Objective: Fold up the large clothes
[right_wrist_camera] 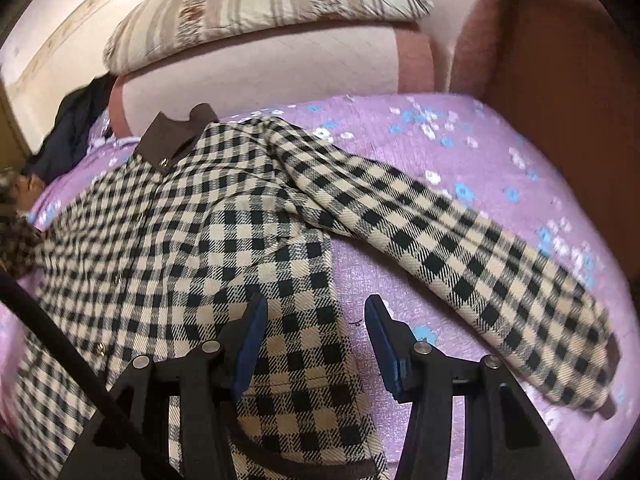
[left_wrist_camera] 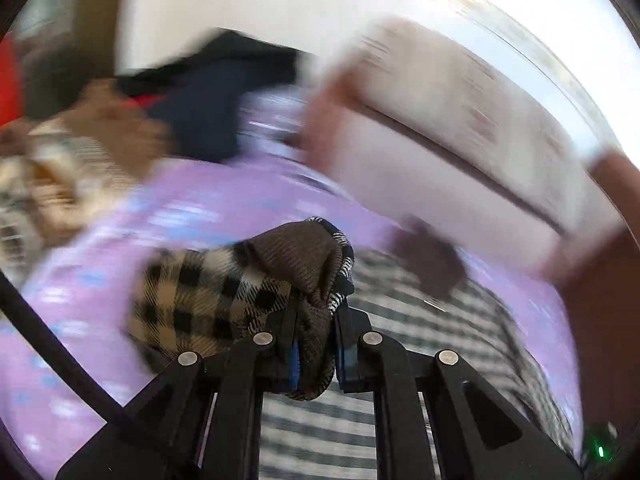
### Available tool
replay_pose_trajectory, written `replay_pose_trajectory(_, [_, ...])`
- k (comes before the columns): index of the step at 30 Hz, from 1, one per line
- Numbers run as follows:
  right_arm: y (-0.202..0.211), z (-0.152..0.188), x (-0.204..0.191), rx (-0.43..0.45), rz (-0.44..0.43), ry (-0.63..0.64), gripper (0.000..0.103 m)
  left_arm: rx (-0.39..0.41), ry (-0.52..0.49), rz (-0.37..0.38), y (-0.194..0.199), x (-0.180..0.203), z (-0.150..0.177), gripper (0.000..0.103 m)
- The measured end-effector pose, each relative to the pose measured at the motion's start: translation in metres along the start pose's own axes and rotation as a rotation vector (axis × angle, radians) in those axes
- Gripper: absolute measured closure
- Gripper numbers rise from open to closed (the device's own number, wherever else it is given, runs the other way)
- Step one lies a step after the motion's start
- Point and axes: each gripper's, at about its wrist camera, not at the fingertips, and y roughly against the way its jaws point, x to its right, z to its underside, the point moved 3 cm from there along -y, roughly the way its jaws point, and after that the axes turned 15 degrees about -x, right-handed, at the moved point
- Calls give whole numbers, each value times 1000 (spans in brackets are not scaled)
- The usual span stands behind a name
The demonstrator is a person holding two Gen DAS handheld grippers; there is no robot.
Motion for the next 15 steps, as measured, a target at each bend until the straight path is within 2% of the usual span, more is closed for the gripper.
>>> replay_pose_trajectory(5, [-12,-3,22,-37,-68,-73,49,-129,-211,98,-67,143,37,90])
replay_pose_trajectory(8, [-22,-3,30,-66,-92,-90,49,-229,-283,149,-101,199,65,71])
replay_pose_trajectory(10, [-26,-2,33,-74,-95,-88,48,-276,-291,156,-115,210,78,51])
replay_pose_trajectory(12, [-26,-2,36,-74,-106,-86,48,-295,-290,211,-116,211,86,48])
replay_pose_trajectory(15, [-24,-2,36,-68,-130,-84,48,-293,-311,227,-102,203,89,47])
